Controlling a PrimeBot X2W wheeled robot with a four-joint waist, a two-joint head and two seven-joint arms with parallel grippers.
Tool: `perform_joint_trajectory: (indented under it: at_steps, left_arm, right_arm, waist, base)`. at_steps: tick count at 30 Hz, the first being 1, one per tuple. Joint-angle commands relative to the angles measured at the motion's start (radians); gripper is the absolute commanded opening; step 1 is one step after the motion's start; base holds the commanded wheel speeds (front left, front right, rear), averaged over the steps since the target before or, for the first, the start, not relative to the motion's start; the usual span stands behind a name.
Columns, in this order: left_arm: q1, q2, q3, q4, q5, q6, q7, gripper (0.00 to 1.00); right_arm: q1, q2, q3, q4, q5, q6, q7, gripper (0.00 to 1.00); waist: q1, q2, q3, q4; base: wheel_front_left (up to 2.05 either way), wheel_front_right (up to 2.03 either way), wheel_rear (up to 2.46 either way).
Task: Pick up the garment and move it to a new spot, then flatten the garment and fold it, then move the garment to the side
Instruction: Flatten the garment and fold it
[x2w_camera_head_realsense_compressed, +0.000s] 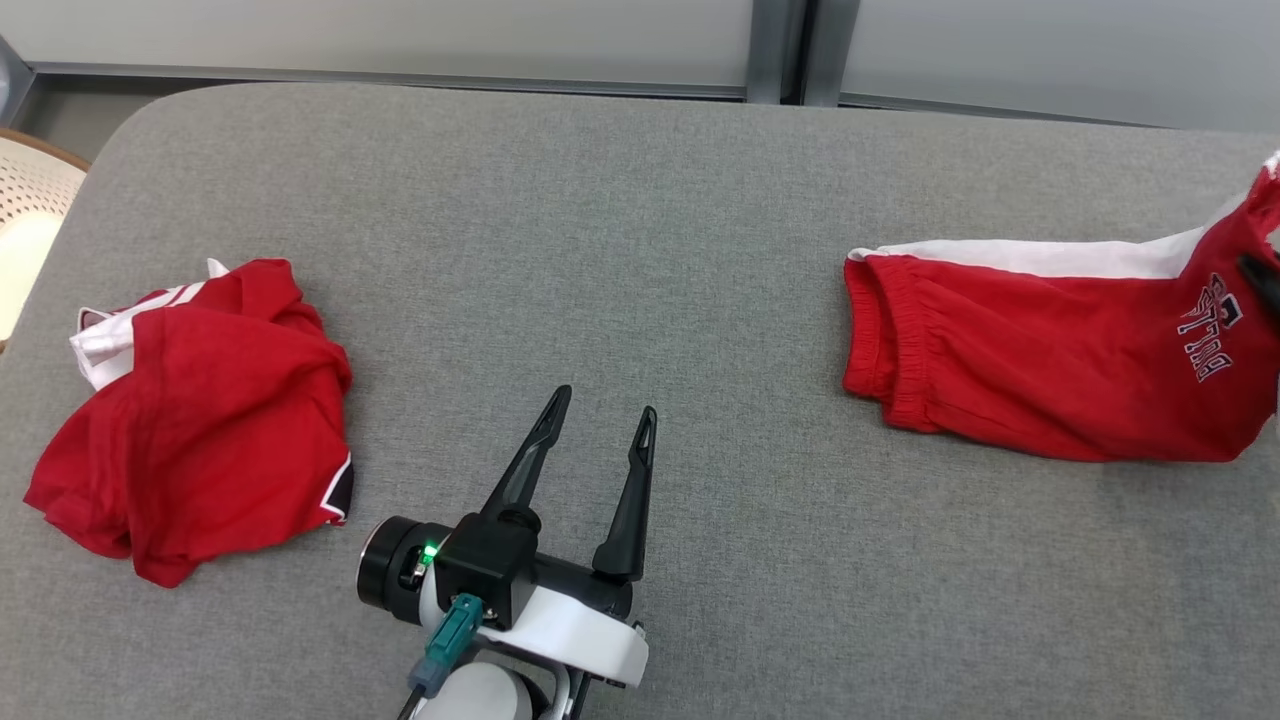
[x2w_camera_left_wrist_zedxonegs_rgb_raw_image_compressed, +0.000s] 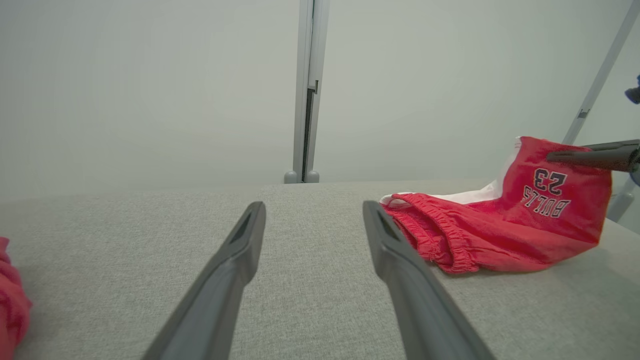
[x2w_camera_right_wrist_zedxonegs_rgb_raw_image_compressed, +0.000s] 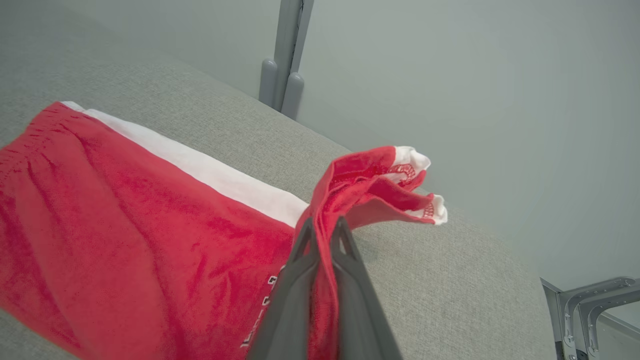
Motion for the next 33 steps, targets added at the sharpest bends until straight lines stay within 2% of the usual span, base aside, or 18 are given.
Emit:
perform_joint_trajectory:
  at_steps: [1, 13, 21, 22, 23, 25, 28, 33]
  left_arm:
    - [0.018, 0.004, 0.003, 0.002, 0.002, -0.002, -0.005, 1.0]
    - [0.041, 0.004, -0.02, 0.002, -0.018, -0.003, -0.005, 1.0]
    - [0.039, 0.004, -0.017, -0.003, -0.028, 0.005, -0.005, 1.0]
    - [0.039, 0.004, -0.015, -0.004, -0.029, 0.007, -0.005, 1.0]
    - [0.04, 0.004, -0.014, -0.004, -0.03, 0.008, -0.005, 1.0]
    - [0.041, 0.004, -0.012, -0.005, -0.032, 0.011, -0.005, 1.0]
    - [0.04, 0.004, -0.007, -0.006, -0.033, 0.016, -0.005, 1.0]
    - [0.05, 0.004, 0.014, -0.015, -0.019, 0.013, -0.005, 1.0]
  right_arm:
    - [-0.019, 0.023, 0.008, -0.019, -0.021, -0.003, 0.016, 0.0]
    - [-0.011, 0.181, 0.014, -0.088, -0.063, -0.003, 0.094, 0.0]
    - [0.057, 0.255, -0.004, -0.11, -0.063, -0.003, 0.128, 0.0]
    - [0.069, 0.268, -0.013, -0.113, -0.059, -0.003, 0.124, 0.47]
    - [0.077, 0.28, -0.023, -0.122, -0.057, -0.003, 0.106, 1.0]
    - [0.109, 0.305, -0.047, -0.156, -0.025, -0.002, 0.075, 1.0]
    - [0.138, 0.308, -0.091, -0.206, 0.0, -0.003, 0.009, 1.0]
    - [0.175, 0.285, -0.164, -0.235, -0.074, -0.002, -0.118, 1.0]
  waist:
    - [0.0, -0.0001, -0.018, 0.013]
    - [0.0, -0.0001, -0.035, 0.072]
    - [0.0, -0.0001, -0.015, 0.096]
    - [0.0, -0.0001, -0.012, 0.095]
    - [0.0, -0.0001, -0.01, 0.094]
    - [0.0, -0.0001, -0.009, 0.088]
    - [0.0, -0.0001, -0.009, 0.07]
    - [0.0, -0.0001, -0.026, 0.023]
  base:
    - [0.0, 0.0, 0.0]
    - [0.0, 0.0, 0.0]
    - [0.0, 0.0, 0.0]
    - [0.0, 0.0, 0.0]
    - [0.0, 0.0, 0.0]
    - [0.0, 0.0, 0.0]
    - [0.0, 0.0, 0.0]
    - [0.0, 0.0, 0.0]
